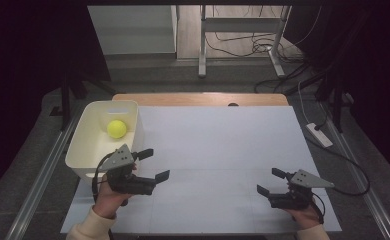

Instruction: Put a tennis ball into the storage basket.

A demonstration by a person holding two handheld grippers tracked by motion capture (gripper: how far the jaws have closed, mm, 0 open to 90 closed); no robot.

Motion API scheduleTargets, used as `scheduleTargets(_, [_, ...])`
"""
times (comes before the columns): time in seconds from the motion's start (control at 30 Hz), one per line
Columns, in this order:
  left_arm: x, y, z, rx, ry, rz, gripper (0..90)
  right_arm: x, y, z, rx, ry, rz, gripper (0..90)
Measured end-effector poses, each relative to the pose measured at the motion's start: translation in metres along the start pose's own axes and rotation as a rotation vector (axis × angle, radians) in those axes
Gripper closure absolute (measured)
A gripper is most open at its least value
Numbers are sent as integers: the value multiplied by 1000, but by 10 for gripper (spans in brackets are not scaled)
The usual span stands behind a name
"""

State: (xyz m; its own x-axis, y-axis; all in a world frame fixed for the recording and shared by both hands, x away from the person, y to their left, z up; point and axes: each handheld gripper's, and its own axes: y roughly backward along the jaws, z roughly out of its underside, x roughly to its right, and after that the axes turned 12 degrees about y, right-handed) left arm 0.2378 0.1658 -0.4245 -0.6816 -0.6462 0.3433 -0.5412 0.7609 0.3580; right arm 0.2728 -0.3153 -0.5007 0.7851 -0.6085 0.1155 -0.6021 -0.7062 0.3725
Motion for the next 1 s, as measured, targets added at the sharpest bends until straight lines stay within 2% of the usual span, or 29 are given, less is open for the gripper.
scheduleTargets(0.27, [7, -7, 17, -20, -25, -12, 107, 1, 1, 1, -4, -1, 1, 122])
scheduleTargets(0.6, [-13, -11, 45, -47, 28, -35, 106, 0, 1, 1, -6, -2, -4, 122])
scheduleTargets(0.77, [-19, -12, 55, -56, 28, -35, 105, 0, 0, 2, -8, -1, -5, 122])
scheduleTargets(0.83, [-21, -13, 61, -58, 18, -47, 105, 1, 0, 3, -12, 1, -5, 122])
scheduleTargets(1.0, [-25, -13, 70, -58, 23, -39, 102, 0, 1, 4, -16, -5, -9, 121])
